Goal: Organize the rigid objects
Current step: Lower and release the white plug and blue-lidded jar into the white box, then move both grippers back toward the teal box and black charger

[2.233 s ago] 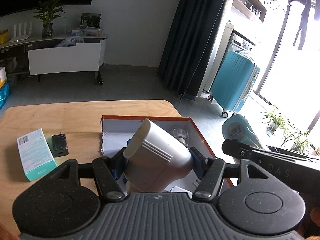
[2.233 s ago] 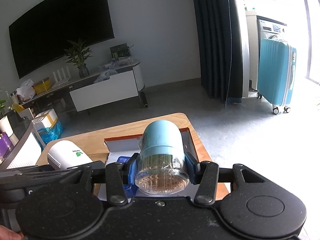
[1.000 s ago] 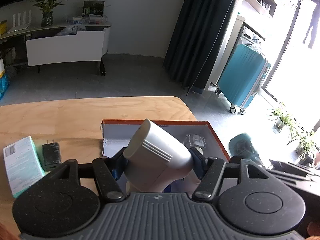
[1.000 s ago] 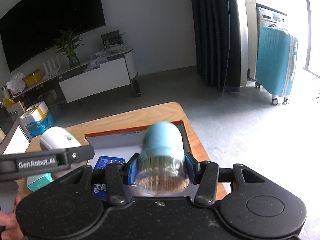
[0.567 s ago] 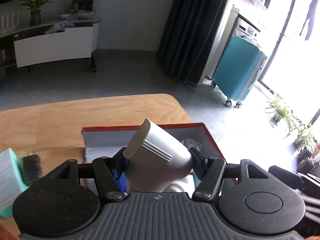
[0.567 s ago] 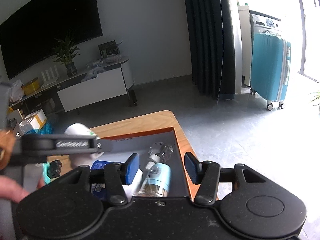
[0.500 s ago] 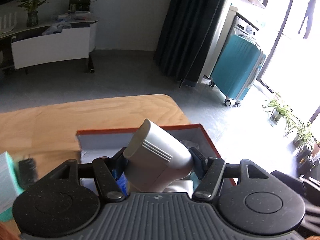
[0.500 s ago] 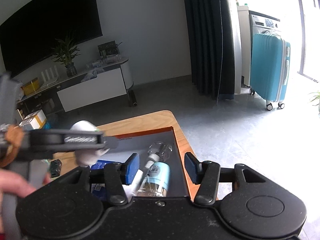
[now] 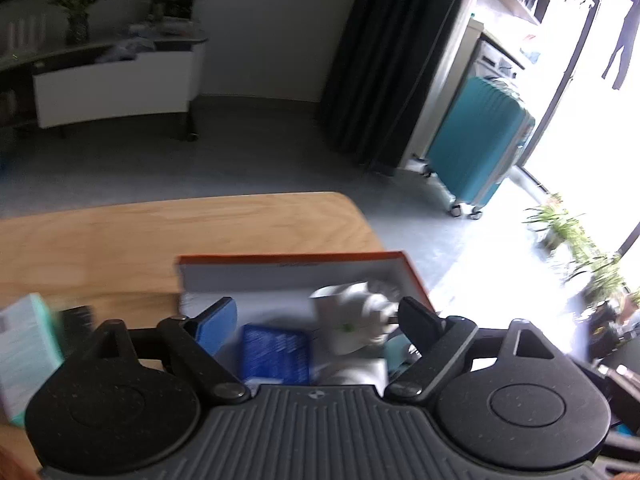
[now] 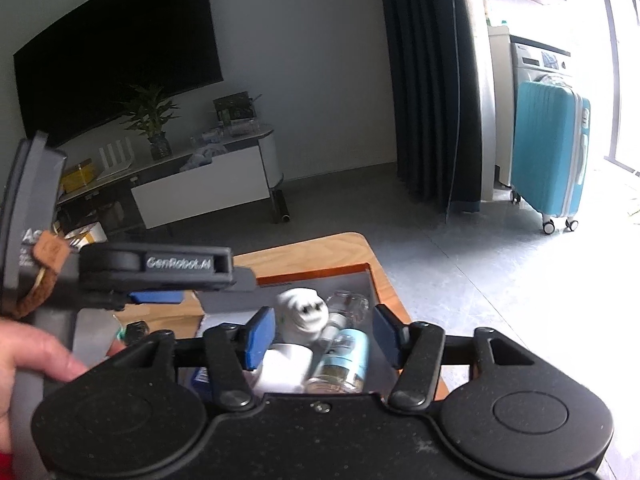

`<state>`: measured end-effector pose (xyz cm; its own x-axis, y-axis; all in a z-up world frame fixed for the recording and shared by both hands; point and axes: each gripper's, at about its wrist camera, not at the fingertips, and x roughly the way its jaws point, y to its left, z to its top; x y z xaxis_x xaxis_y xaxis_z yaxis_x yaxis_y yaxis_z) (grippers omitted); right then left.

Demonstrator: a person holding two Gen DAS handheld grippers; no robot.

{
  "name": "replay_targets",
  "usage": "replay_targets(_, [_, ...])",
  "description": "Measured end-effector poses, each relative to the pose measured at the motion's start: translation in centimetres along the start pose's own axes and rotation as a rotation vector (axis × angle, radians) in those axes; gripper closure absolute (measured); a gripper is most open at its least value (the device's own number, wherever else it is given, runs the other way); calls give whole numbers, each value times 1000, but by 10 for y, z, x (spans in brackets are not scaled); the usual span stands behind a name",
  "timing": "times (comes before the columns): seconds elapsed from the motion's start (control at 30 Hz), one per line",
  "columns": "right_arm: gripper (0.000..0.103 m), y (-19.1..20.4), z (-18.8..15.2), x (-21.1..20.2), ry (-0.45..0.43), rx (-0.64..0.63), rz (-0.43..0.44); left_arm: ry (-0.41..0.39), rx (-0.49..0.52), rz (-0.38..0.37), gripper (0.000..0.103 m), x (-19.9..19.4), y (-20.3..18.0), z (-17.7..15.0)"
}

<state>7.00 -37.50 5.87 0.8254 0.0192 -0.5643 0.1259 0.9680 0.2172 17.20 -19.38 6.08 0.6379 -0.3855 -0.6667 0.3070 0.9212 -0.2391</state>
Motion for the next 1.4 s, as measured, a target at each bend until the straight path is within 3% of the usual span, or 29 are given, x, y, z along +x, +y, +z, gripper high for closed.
replay_targets(0.2, [25,20,0,-3,8,-29,19,6,-5,82,6,-27,14,-11])
replay_targets(0.63, [20,69,-1,-3,31,-97,108,-25,-84,206,3,-71,55,-29])
replay_targets(0.93, [20,104,-5,5,59,-143,163,-39,-151,244,3,-88,83,-39])
replay_targets(1.4, [20,124,-16,9,91,-181,200,-30,-258,301,2,-103,130,-70])
